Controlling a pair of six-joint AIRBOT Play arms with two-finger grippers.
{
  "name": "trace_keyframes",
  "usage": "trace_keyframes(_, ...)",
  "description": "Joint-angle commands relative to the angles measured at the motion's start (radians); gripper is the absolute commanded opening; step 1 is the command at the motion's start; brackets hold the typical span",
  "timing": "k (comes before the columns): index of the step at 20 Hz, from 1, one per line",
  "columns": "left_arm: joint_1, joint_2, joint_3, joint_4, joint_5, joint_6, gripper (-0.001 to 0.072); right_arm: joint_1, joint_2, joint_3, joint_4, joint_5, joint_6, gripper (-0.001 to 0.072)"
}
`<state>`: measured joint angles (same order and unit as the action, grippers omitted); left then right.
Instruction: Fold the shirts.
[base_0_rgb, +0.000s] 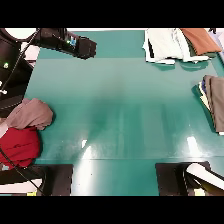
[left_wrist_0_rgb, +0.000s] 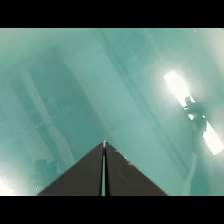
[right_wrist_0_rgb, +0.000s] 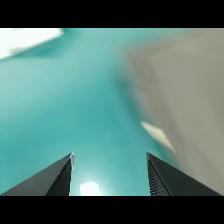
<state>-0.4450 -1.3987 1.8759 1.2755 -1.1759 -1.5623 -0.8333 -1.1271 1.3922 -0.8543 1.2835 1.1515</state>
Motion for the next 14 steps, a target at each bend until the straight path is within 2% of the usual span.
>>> trace_keyframes(1,0.0,-0.001,0.0,0.0,-0.004,-0.001,0.0024,0.278,0.008,0.05,0.111,-0.025,0.001,0.0534)
trace_keyframes(4,0.0,-0.001,0.0,0.0,0.042,-0.001,0.0024,0.531,0.003,0.05,0.091,-0.064,0.0,0.0525)
trace_keyframes(5,0.0,-0.001,0.0,0.0,0.056,-0.001,0.0024,0.6,0.0,0.05,0.092,-0.074,0.0,0.0498)
trace_keyframes(6,0.0,-0.001,0.0,0.0,0.076,-0.001,0.0025,0.665,-0.002,0.05,0.09,-0.084,-0.001,0.0436)
trace_keyframes(7,0.0,-0.001,0.0,0.0,0.096,-0.001,0.0025,0.723,-0.001,0.05,0.09,-0.098,-0.002,0.0286)
trace_keyframes(8,0.0,-0.001,0.0,0.0,0.116,-0.001,0.0025,0.768,-0.001,0.05,0.091,-0.108,-0.016,0.0104)
trace_keyframes(9,0.0,-0.001,0.0,0.0,0.138,-0.001,0.0025,0.807,-0.001,0.05,0.091,-0.111,-0.039,0.0025)
trace_keyframes(14,0.0,-0.001,0.0,0.0,0.219,-0.001,0.0025,0.877,-0.001,0.05,0.093,-0.109,-0.044,0.0025)
